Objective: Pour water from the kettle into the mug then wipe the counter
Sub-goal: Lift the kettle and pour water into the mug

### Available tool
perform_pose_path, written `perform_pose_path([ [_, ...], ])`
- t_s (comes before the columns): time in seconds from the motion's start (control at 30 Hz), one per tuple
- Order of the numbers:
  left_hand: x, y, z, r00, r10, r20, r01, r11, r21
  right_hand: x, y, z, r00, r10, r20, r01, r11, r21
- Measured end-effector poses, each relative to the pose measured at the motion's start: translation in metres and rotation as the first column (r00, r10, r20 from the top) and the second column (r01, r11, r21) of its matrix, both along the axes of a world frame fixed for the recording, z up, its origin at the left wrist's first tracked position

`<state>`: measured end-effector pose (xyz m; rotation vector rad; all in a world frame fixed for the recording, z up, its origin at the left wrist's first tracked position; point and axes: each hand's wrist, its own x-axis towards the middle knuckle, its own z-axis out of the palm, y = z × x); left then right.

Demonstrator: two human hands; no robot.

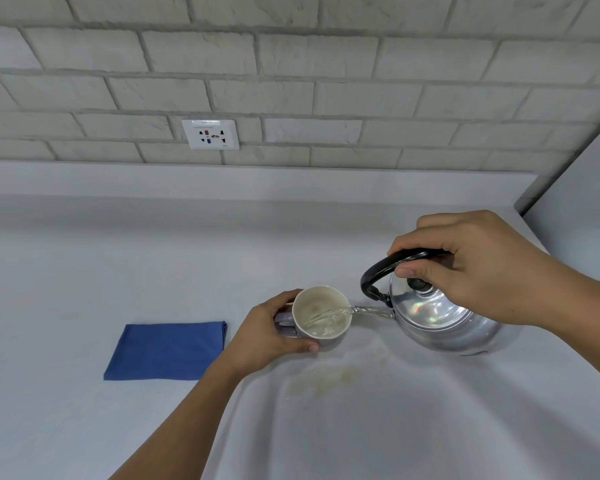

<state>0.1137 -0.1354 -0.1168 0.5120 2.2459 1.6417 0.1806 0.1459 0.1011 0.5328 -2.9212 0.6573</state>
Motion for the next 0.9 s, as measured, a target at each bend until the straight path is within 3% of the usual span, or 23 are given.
perform_pose_path([
  [0.9,0.002,0.001,0.000,1.000,-0.004,-0.011,0.004,1.000,0.000,-0.008,-0.006,0.012,0.998,0.069,-0.003,-0.068,0.986,0.152],
])
